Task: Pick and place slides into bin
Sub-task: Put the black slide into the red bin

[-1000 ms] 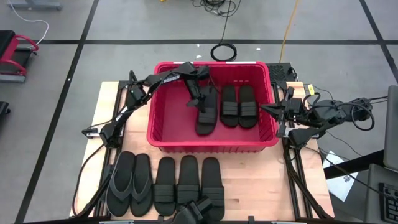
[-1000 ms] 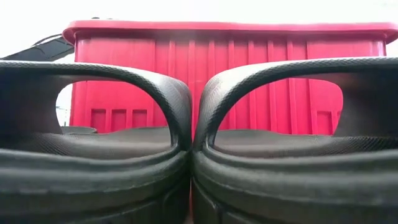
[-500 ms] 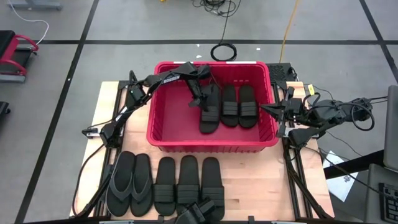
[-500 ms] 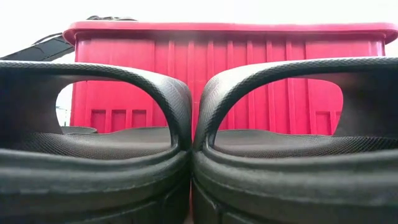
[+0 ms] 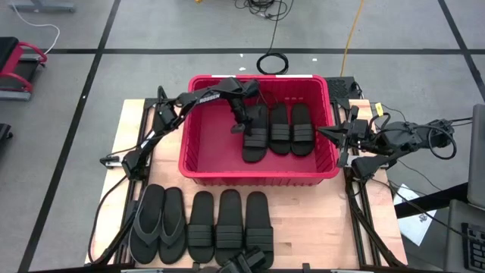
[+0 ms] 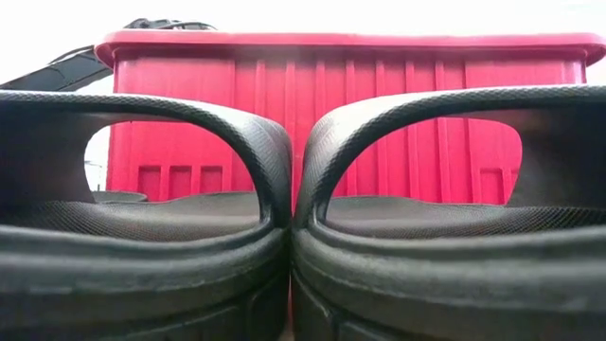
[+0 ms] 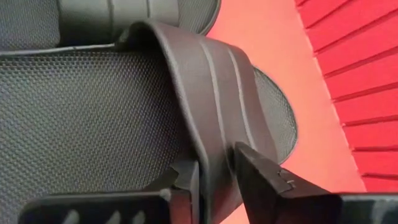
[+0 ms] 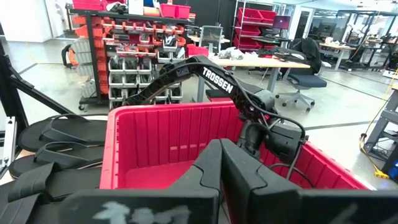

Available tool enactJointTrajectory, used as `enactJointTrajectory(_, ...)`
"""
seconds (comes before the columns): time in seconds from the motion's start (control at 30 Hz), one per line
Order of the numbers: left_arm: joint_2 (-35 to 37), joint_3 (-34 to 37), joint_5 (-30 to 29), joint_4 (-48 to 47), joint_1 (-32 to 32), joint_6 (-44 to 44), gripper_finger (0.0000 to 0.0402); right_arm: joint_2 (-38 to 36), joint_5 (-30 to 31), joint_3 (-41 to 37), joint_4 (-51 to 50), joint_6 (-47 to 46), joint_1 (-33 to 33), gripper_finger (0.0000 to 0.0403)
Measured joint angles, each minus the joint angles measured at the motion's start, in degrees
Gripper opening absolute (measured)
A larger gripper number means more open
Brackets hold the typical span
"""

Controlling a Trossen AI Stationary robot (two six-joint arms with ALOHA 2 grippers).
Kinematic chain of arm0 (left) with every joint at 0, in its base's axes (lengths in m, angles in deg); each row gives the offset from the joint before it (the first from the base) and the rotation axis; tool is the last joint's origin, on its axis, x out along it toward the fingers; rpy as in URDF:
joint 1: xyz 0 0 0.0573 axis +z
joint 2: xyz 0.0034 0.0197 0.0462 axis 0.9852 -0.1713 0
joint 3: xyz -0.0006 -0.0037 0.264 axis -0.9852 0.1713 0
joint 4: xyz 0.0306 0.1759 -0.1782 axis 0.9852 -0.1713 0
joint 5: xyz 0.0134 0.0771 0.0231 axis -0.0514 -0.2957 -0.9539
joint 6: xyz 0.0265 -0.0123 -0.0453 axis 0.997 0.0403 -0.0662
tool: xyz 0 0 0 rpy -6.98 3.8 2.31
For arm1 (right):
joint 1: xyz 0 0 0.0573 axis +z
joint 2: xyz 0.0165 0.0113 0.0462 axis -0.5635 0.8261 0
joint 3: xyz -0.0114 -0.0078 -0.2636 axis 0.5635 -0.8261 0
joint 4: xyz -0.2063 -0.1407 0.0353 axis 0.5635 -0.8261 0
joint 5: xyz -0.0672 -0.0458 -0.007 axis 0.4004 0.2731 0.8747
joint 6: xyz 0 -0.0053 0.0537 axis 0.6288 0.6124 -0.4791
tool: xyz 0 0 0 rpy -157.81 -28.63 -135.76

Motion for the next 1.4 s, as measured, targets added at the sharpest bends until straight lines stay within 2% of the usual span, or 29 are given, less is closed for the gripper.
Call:
enactJointTrajectory(0.37, 0.66, -1.64, -5.27, -0.62, -0.98, -4.37, 0.013, 0.0, -0.29, -0.02, 0.96, -0.02, 0.01, 0.0)
enactJointTrajectory(0.6, 6.54, -1.73, -12.85, 0.61, -1.75, -3.6, 0.0157, 0.0, -0.46, -0.02, 1.18, -0.02, 0.0, 0.0)
enactJointTrajectory(0.87, 15.3, -1.79, -12.76, 1.03, -3.22, -8.13, 0.0165, 0.01, -0.47, -0.02, 1.15, -0.02, 0.01, 0.0)
enactJointTrajectory(0.93, 19.27, -1.79, -12.65, 1.05, -4.33, -9.01, 0.0158, 0.0, -0.48, -0.02, 1.16, -0.02, 0.0, 0.0)
enactJointTrajectory(1.03, 26.94, -1.79, -12.59, 1.99, -7.08, -8.17, 0.0126, 0.0, -0.48, -0.02, 1.14, 0.32, 0.0, 0.0)
enactJointTrajectory(1.13, 35.44, -1.79, -11.66, 5.4, -10.3, -8.17, 0.0071, 0.0, -0.68, -0.02, 1.14, 1.73, 0.0, 0.0)
enactJointTrajectory(1.23, 42.56, -1.86, -5.86, 10.09, -13.68, -11.75, 0.0014, 0.0, -1.29, -0.02, 1.11, 2.65, 0.01, 0.0)
enactJointTrajectory(1.3, 45.92, -1.97, -2.71, 12.68, -16.14, -17.57, 0.0009, 0.0, -3.19, -0.02, 1.14, 3.83, 0.0, 0.0)
enactJointTrajectory(1.4, 48.84, -1.95, -6.7, 10.66, -20.42, -24.69, 0.0004, 0.02, -5.25, -0.02, 1.09, 5.4, 0.02, 0.0)
